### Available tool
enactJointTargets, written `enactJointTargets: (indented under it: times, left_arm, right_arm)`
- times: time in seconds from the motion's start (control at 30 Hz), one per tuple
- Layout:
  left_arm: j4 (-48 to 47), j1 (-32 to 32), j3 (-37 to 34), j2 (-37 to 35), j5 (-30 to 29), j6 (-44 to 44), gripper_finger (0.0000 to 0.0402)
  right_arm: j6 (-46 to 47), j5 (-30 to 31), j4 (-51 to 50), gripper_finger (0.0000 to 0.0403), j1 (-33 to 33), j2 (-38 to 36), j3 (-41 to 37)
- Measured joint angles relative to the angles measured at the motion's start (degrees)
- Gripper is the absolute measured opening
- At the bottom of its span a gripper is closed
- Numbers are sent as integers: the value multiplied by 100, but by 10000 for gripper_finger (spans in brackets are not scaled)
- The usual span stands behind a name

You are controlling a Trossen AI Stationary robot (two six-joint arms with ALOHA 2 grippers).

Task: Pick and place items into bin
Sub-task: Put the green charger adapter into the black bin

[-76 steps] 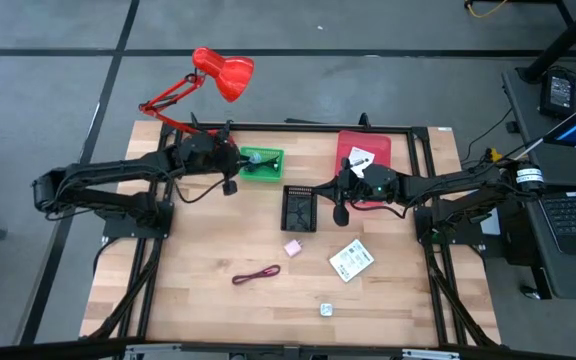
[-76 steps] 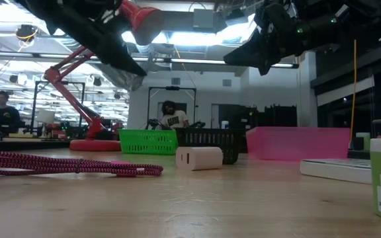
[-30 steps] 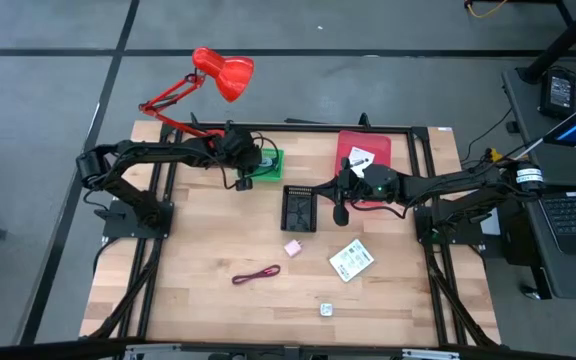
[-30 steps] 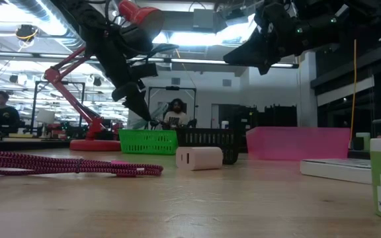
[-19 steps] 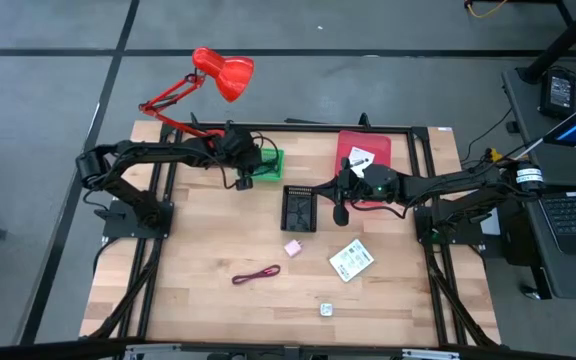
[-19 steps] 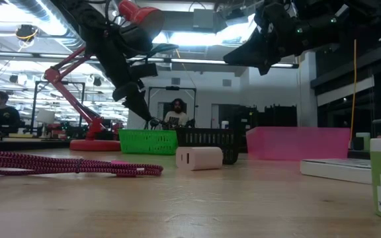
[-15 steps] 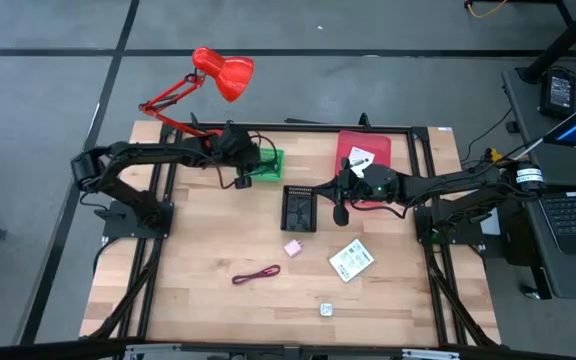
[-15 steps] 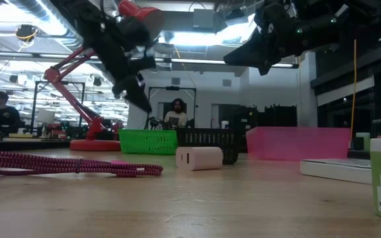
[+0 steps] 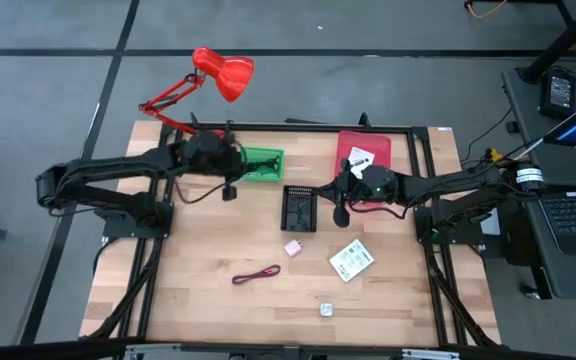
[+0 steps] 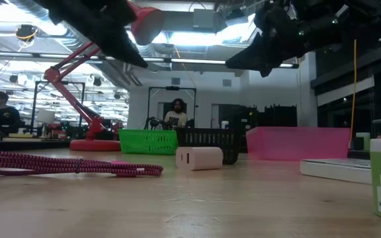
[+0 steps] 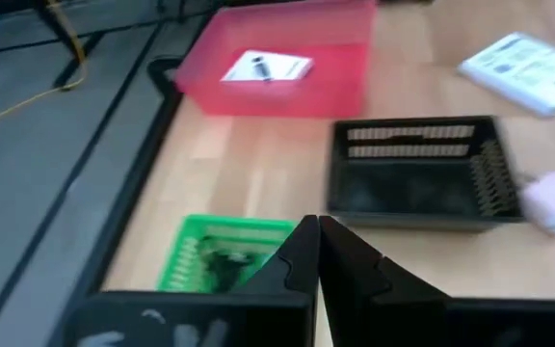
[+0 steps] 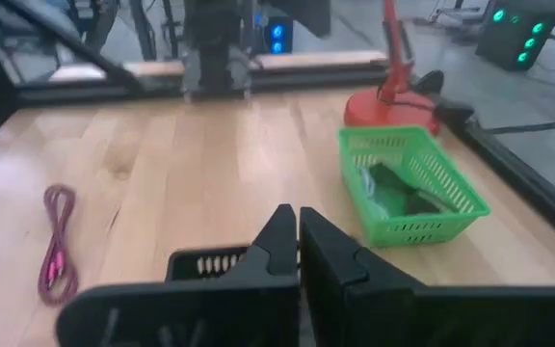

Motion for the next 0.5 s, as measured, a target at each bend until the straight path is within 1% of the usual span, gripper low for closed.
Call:
enactJointTargets:
  times: [0.17, 0.3, 0.33, 0.4, 0.5]
  left_arm:
    - [639, -732, -616, -605, -75, -488, 2]
    - [948, -1367, -965, -968, -685, -692, 3]
    - [1005, -1510, -1034, -1038, -850, -764, 3]
    - [1163, -1759, -1153, -1115, -1097, -867, 3]
    - [1304, -2061, -1254, -1173, -1271, -909, 3]
  right_arm:
    - [184, -2, -622, 0, 452, -135, 0]
    - [355, 7, -641, 0, 1007, -136, 0]
    - [482, 140, -674, 0, 1164, -136, 0]
    - [791, 602, -920, 0, 1479, -136, 2]
    - [1140, 983, -1159, 0, 1967, -134, 2]
